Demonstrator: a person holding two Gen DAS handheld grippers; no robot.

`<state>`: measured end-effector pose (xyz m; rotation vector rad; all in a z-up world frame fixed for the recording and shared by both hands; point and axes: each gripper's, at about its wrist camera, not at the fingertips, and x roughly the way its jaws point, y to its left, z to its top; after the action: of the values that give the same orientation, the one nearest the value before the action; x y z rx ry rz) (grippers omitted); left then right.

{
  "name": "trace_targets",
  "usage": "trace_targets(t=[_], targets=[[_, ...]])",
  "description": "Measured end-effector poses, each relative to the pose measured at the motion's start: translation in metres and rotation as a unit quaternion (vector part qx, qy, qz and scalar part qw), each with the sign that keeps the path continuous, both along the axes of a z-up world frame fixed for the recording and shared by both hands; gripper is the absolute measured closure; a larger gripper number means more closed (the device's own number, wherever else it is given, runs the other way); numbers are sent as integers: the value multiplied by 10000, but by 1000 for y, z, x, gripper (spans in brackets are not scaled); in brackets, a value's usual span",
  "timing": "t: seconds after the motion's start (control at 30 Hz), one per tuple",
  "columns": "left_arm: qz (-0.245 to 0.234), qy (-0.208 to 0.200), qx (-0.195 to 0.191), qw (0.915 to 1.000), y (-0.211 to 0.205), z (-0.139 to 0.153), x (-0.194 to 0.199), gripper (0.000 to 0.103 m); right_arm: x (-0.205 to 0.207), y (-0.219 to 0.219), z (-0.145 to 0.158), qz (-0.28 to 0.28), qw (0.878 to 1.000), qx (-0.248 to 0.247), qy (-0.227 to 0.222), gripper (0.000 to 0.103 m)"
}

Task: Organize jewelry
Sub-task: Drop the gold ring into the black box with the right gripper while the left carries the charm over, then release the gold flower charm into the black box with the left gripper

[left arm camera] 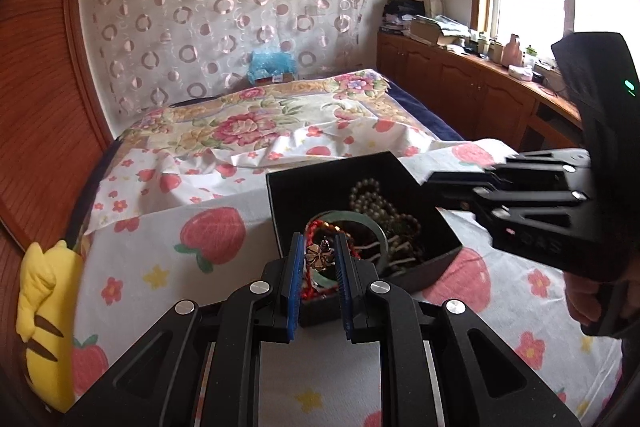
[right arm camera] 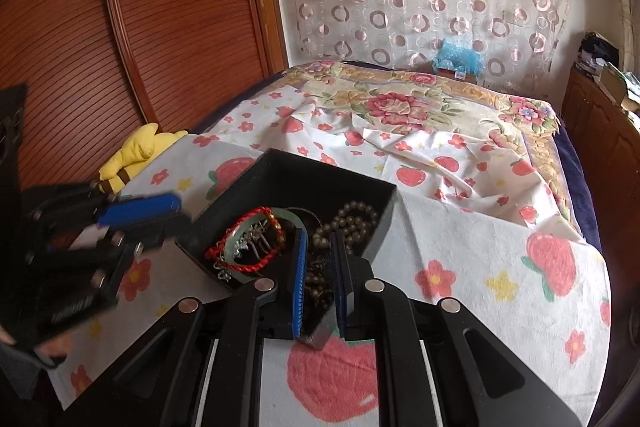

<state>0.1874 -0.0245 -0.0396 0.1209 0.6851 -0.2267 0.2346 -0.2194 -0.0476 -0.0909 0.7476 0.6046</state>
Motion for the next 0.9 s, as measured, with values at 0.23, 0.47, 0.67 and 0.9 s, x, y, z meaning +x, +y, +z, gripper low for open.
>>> trace_targets(t=[0.23,0.47,0.67,0.9], targets=[[146,46,5,9999,-2,-3,27,88,-12,-17,-5,-102,9999,-50,-65,89],[198,205,-42,9996,-9,-9,52,88,-21,-33,-8,-176,9998,-52,-78,89],[213,170,14,9996,-14,-7,64,88,-24,-40,-11,-240,9997,-45,-84,89],[294,98,29,9995,-12,-3,67,88,-27,-41,-16,-324,9994,-70,-101,89]])
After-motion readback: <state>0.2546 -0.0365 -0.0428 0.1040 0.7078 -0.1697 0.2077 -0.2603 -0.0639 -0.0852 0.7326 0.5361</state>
